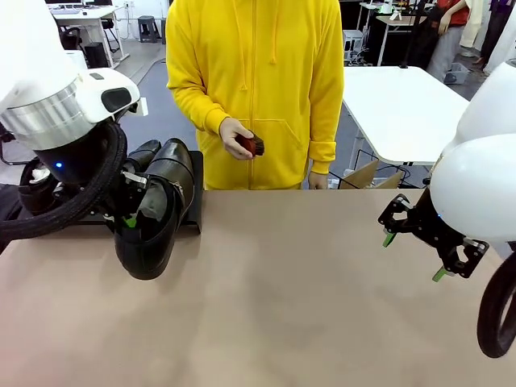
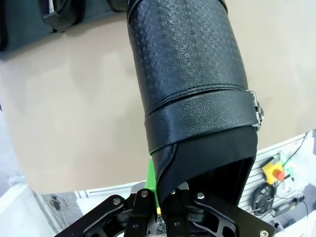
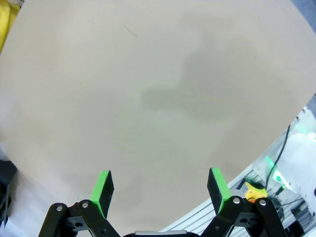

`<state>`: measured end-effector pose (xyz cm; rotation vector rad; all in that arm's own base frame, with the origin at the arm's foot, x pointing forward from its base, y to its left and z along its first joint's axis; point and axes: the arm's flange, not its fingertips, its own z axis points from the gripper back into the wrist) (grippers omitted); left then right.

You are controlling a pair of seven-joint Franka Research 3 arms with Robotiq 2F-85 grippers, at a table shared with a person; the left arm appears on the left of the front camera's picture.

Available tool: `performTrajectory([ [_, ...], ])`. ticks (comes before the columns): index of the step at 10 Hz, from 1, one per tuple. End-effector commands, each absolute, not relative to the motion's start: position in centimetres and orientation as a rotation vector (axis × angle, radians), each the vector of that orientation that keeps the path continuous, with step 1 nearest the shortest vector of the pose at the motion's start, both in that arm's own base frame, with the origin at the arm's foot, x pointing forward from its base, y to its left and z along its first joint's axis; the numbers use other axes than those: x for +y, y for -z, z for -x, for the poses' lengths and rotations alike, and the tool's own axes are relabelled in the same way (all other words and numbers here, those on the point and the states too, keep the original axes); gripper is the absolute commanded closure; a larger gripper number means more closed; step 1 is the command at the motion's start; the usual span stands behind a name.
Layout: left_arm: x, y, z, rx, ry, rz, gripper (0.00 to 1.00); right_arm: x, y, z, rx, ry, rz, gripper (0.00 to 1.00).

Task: Organize the shoes by placing them on the stand.
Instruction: Place the Shoe from the middle of the table onto the Shoes Stand.

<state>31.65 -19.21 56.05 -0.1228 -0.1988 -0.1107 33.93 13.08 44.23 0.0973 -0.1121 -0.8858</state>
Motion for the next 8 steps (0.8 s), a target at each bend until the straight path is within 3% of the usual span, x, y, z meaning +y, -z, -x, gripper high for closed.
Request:
performTrajectory([
  [1,-19.2,-56.0,-31.6,-0.199,0.112,0.122,1.0,13.0,-44.4,-34.1,-0.124,0.865,-0.101,0.0],
  [5,-12.1,-57.8,-35.1,-0.351,-0.014,0.031,1.0,13.0,-44.4,-34.1,-0.124,0.865,-0.101,0.0],
  [8,-4.9,-58.4,-40.2,-0.371,-0.033,-0.093,1.0,13.0,-44.4,-34.1,-0.124,0.865,-0.101,0.0],
])
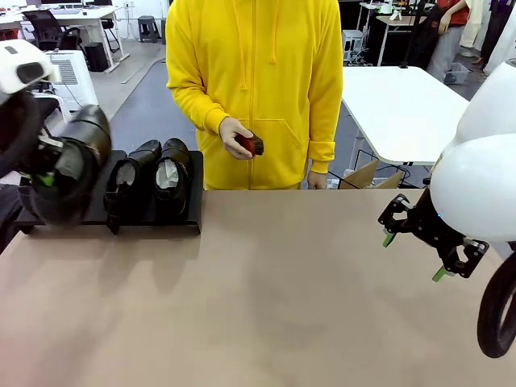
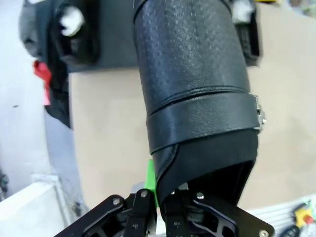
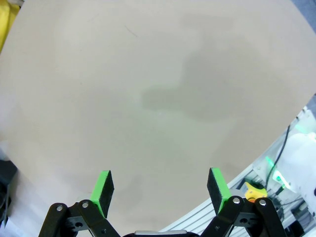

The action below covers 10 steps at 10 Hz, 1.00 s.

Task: Organize the shoes by placing them on the stand.
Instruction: Place the Shoe from the middle of the table onto the Shoes Stand.

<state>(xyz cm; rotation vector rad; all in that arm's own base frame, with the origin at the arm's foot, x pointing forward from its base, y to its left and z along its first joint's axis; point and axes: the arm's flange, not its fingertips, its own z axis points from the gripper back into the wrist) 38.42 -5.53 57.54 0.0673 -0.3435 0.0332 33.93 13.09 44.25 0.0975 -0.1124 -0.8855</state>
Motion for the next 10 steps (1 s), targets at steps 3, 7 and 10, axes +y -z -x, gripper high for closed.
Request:
performTrajectory([
  [3,-0.4,-57.4,-45.6,-0.391,-0.122,-0.189,1.0,13.0,-44.4,-34.1,-0.124,0.865,-0.101,0.0],
  [7,0.2,-52.4,-51.7,-0.416,-0.104,-0.165,1.0,13.0,-44.4,-34.1,-0.124,0.865,-0.101,0.0],
  [10,0.2,-50.3,-54.1,-0.434,-0.141,-0.183,1.0,13.0,-44.4,-34.1,-0.124,0.865,-0.101,0.0],
])
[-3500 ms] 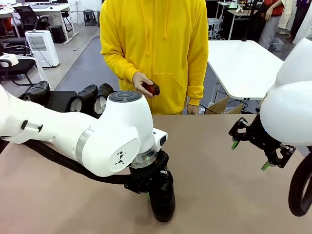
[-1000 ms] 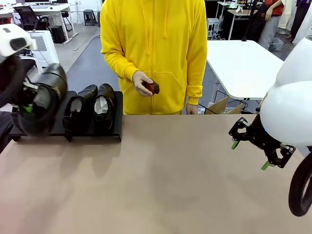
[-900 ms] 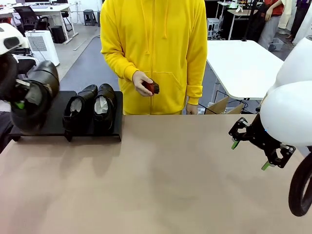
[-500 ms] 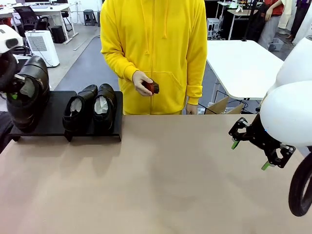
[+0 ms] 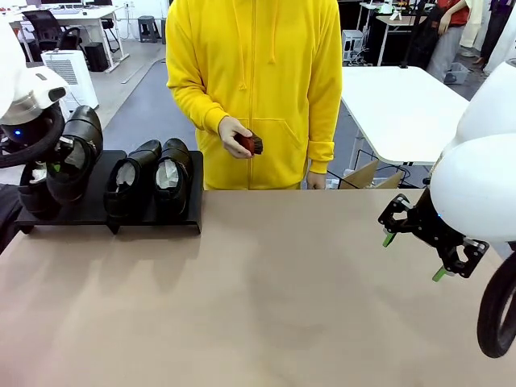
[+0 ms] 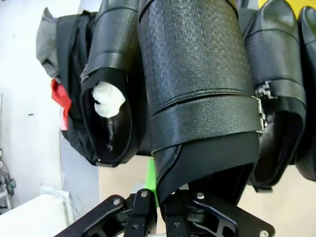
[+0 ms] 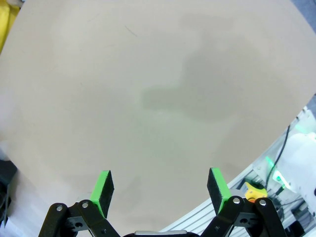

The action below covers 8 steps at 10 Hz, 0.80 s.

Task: Organize the shoes by placing them on the stand.
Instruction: Place the Shoe from the middle of the table onto the Shoes Stand.

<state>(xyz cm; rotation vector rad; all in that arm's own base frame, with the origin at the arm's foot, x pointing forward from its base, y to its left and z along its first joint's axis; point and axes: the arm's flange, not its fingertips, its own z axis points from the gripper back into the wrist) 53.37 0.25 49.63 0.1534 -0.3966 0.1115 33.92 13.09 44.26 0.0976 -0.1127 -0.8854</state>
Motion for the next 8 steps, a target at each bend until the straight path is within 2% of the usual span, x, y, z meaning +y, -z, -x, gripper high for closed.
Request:
performTrajectory([
  [1,-0.1,-49.6,-54.7,-0.442,-0.135,-0.176,1.0,13.0,-44.4,-34.1,-0.124,0.865,-0.101,0.0],
  [8,-0.8,-45.8,-57.5,-0.382,-0.11,-0.182,1.0,13.0,-44.4,-34.1,-0.124,0.865,-0.101,0.0],
])
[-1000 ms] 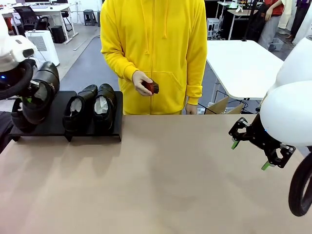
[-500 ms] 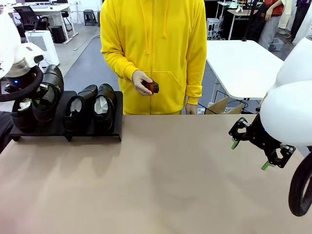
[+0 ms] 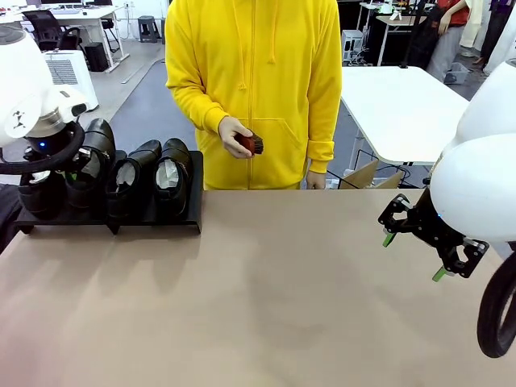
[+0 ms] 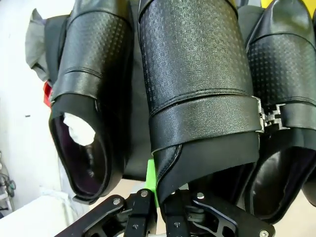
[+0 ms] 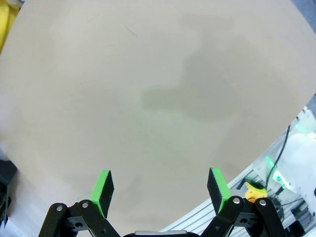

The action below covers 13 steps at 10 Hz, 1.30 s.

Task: Organize the shoes by placing them on the stand.
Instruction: Place the Shoe from the middle of the table onto the Shoes Stand.

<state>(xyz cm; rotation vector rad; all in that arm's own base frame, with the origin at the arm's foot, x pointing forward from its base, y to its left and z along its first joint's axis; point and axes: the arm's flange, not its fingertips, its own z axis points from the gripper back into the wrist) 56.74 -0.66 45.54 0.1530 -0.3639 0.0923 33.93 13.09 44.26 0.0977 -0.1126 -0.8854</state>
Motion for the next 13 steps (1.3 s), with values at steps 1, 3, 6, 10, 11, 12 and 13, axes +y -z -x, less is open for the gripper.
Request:
performTrajectory([
  [1,-0.9,-45.5,-57.7,-0.379,-0.116,-0.186,1.0,13.0,-44.4,-34.1,-0.124,0.865,-0.101,0.0],
  [3,-0.7,-44.8,-58.4,-0.363,-0.128,-0.204,1.0,13.0,-44.4,-34.1,-0.124,0.865,-0.101,0.0],
  [6,-0.5,-44.1,-59.1,-0.342,-0.143,-0.225,0.92,13.0,-44.4,-34.1,-0.124,0.865,-0.101,0.0],
  [10,-0.5,-44.4,-58.9,-0.365,-0.14,-0.261,0.19,13.0,-44.4,-34.1,-0.124,0.865,-0.101,0.0],
  [11,-0.6,-44.8,-58.5,-0.379,-0.143,-0.284,0.0,13.0,-44.4,-34.1,-0.124,0.865,-0.101,0.0],
  [12,-1.0,-45.3,-57.8,-0.391,-0.133,-0.297,0.0,13.0,-44.4,-34.1,-0.124,0.865,-0.101,0.0],
  [13,-1.6,-46.0,-56.8,-0.397,-0.124,-0.297,0.0,13.0,-44.4,-34.1,-0.124,0.865,-0.101,0.0],
])
